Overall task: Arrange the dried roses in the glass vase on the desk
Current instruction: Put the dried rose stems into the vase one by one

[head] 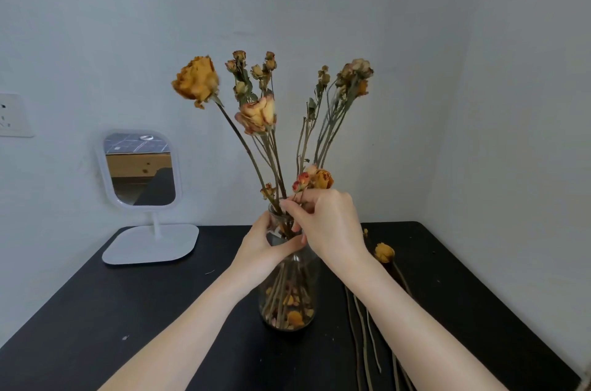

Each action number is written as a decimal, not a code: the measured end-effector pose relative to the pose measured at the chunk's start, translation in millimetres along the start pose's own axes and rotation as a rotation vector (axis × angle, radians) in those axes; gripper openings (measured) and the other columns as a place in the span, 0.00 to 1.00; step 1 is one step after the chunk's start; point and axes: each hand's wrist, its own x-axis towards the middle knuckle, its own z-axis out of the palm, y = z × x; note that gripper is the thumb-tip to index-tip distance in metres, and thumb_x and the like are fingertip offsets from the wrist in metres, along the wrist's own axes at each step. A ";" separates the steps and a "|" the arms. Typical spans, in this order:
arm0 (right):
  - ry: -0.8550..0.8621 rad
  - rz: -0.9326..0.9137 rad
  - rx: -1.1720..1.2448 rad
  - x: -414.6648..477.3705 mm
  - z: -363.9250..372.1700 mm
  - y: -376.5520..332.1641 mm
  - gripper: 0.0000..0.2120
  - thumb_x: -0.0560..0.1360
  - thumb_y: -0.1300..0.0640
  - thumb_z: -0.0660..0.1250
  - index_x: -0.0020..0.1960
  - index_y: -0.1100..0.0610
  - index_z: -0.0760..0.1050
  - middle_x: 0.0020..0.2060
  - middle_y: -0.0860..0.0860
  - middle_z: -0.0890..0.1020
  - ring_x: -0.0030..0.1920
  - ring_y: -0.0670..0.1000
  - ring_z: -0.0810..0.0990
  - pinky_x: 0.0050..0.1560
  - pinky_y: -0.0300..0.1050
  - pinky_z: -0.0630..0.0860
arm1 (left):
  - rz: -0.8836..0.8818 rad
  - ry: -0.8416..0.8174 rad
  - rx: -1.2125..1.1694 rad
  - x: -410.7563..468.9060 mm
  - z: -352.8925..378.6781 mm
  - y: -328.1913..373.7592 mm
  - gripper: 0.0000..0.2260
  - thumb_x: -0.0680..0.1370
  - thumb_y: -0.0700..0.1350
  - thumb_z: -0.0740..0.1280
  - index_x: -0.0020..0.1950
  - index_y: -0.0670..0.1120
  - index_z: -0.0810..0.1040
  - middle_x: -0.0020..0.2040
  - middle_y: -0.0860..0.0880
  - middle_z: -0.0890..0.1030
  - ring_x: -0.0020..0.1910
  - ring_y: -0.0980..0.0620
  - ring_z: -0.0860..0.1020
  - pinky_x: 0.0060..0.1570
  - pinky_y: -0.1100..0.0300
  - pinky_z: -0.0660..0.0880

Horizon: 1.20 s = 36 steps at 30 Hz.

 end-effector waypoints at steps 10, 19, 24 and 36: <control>-0.002 -0.004 -0.004 -4.9 2.9 3.1 0.11 0.74 0.47 0.67 0.53 0.51 0.81 0.31 0.47 0.82 0.26 0.41 0.76 0.37 0.41 0.80 | -0.050 -0.011 0.062 4.2 -3.2 -2.7 0.24 0.69 0.54 0.72 0.60 0.58 0.66 0.52 0.62 0.74 0.55 0.59 0.73 0.53 0.65 0.70; -0.024 0.144 -0.001 -31.0 -33.7 41.7 0.08 0.73 0.47 0.66 0.51 0.45 0.78 0.28 0.44 0.80 0.25 0.41 0.78 0.28 0.31 0.74 | 0.006 0.419 -0.121 -67.0 11.1 -15.1 0.09 0.74 0.48 0.67 0.49 0.59 0.69 0.50 0.57 0.73 0.51 0.59 0.73 0.52 0.67 0.68; -0.035 0.391 -0.042 -45.8 -57.4 94.7 0.06 0.76 0.50 0.65 0.50 0.50 0.78 0.28 0.47 0.81 0.21 0.41 0.76 0.25 0.28 0.70 | -0.002 0.027 -0.047 -106.3 39.0 -21.8 0.08 0.76 0.42 0.65 0.40 0.54 0.74 0.33 0.54 0.73 0.32 0.61 0.70 0.35 0.72 0.68; -0.325 0.710 -0.220 -80.3 -79.0 181.0 0.02 0.76 0.52 0.65 0.44 0.49 0.74 0.29 0.48 0.82 0.26 0.43 0.77 0.34 0.37 0.74 | -0.285 -0.198 0.534 -31.9 117.6 -39.5 0.11 0.78 0.53 0.62 0.53 0.46 0.72 0.44 0.47 0.79 0.44 0.48 0.78 0.45 0.53 0.75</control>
